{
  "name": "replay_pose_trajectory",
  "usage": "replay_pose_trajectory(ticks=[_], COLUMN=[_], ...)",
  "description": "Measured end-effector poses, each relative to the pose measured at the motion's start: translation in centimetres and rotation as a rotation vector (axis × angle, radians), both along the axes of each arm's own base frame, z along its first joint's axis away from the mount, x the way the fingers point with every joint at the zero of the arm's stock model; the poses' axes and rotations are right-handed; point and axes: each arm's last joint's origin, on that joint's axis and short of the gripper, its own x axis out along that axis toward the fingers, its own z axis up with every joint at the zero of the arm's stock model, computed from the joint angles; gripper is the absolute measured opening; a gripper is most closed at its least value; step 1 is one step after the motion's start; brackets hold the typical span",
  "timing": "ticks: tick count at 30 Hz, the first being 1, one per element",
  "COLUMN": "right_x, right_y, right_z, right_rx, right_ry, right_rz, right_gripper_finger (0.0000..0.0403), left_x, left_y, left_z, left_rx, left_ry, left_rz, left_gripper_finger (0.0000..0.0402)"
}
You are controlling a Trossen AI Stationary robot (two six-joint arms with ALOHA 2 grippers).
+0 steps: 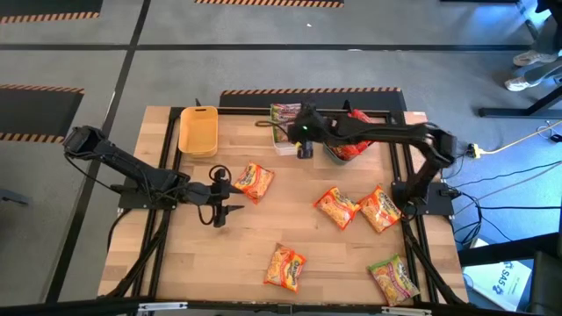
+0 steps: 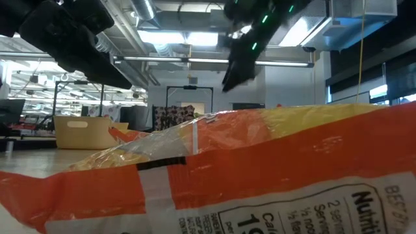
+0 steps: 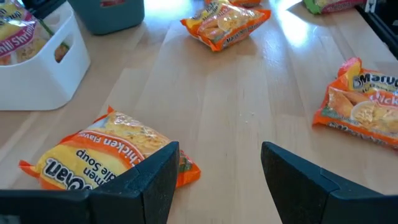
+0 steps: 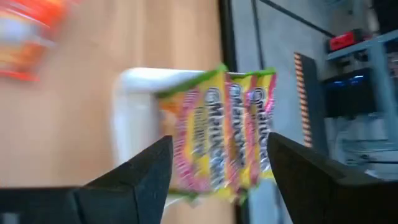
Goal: Sort Maruchan noodles
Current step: Put the green noodle pack into the white bin
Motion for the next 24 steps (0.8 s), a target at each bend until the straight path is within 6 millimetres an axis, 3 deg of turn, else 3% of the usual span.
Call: replay_pose_trajectory(ticks=[4, 9, 15, 24], right_x=[-2.4, -5.1, -7.9, -11.9], right_y=[4.5, 10.0, 15.4, 21.3], right_z=[2.7, 3.8, 2.0, -2.9], right_rx=[0.190, 0.433, 0.634, 0.876], right_ry=[-0.017, 0.033, 0.100, 0.260], right_rz=[0.048, 0.052, -0.056, -0.322], right_gripper_finger=[0.0234, 0.0211, 0.0175, 0.0095], left_x=[0.1, 0.4, 1.1, 1.9], left_y=[0.0, -0.1, -0.4, -1.2], left_z=[0.2, 0.2, -0.2, -1.5], left_rx=[-0.005, -0.011, -0.011, -0.055], left_ry=[-0.023, -0.040, -0.053, -0.036], left_rz=[0.005, 0.005, 0.000, 0.005], left_gripper_finger=[0.0223, 0.0223, 0.0223, 0.0223])
